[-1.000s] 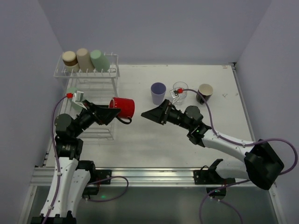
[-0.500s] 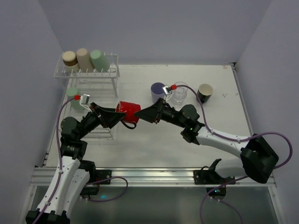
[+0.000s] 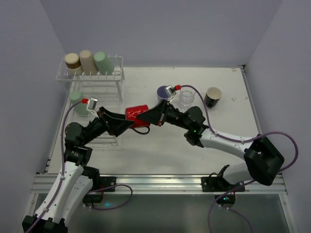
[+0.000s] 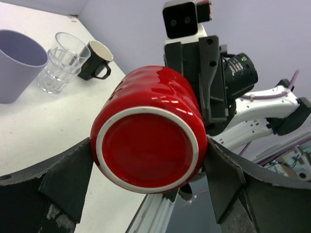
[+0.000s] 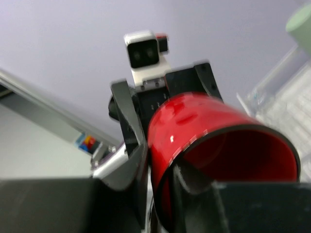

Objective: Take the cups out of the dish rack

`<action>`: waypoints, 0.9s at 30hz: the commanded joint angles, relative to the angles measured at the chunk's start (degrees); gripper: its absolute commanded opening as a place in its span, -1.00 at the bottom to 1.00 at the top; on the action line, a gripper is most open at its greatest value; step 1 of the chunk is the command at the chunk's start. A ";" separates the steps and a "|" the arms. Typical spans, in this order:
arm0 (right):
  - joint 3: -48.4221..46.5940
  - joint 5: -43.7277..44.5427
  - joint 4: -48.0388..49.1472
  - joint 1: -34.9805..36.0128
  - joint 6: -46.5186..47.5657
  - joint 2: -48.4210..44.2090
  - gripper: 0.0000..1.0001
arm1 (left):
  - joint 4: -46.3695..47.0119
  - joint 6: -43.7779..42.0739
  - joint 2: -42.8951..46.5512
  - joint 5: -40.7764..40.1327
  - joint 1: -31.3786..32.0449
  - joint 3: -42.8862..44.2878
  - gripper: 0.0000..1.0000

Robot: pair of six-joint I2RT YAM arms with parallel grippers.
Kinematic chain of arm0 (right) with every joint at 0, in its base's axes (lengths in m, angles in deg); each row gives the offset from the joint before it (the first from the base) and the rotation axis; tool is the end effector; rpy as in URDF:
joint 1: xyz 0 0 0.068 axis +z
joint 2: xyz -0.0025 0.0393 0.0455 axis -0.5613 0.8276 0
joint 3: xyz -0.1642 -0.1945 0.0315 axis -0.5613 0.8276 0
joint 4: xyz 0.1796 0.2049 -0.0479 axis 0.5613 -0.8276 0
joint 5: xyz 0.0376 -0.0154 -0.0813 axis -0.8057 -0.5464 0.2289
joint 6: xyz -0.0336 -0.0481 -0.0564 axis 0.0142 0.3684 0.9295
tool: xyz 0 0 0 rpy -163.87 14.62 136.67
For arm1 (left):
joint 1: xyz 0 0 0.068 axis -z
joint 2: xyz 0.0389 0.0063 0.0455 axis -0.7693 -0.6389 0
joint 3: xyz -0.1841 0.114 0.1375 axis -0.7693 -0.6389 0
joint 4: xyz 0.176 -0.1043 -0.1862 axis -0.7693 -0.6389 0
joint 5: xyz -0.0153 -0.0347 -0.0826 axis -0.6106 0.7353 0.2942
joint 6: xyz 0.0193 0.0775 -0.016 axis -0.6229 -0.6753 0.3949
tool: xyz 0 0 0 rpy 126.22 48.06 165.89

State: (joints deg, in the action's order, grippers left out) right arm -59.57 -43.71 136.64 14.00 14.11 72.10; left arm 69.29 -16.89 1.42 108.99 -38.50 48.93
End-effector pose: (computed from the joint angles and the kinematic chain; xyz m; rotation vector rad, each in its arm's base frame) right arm 0.2099 0.2816 0.3014 -0.2446 1.5160 1.9673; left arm 0.1859 -0.0884 0.3026 0.1206 1.5834 -1.4573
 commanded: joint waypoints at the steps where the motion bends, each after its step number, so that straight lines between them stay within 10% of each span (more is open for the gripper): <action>1: -1.53 1.20 6.11 0.11 -0.66 -0.31 -0.81 | 1.70 -1.97 0.15 1.08 0.69 1.26 0.23; 6: 5.58 4.02 -2.46 -2.95 4.17 -6.72 -1.00 | -13.57 -14.76 2.43 -5.15 0.69 7.58 0.99; 11: 9.38 8.40 -29.42 -11.74 17.57 -16.82 -1.00 | -33.79 -28.50 3.75 -19.81 0.69 13.92 1.00; 17: 1.83 34.48 -71.89 -17.54 37.28 -18.96 -1.00 | -41.47 -36.96 4.63 -35.13 0.69 10.42 1.00; 27: -8.02 44.72 -81.60 -26.95 44.61 -2.44 -1.00 | -39.09 -37.93 6.30 -31.36 0.69 8.12 1.00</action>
State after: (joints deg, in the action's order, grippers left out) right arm -62.92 -4.56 56.82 -10.40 54.16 67.51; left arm 29.49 -52.78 7.23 78.15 -37.69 57.00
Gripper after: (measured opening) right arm 0.142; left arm 0.997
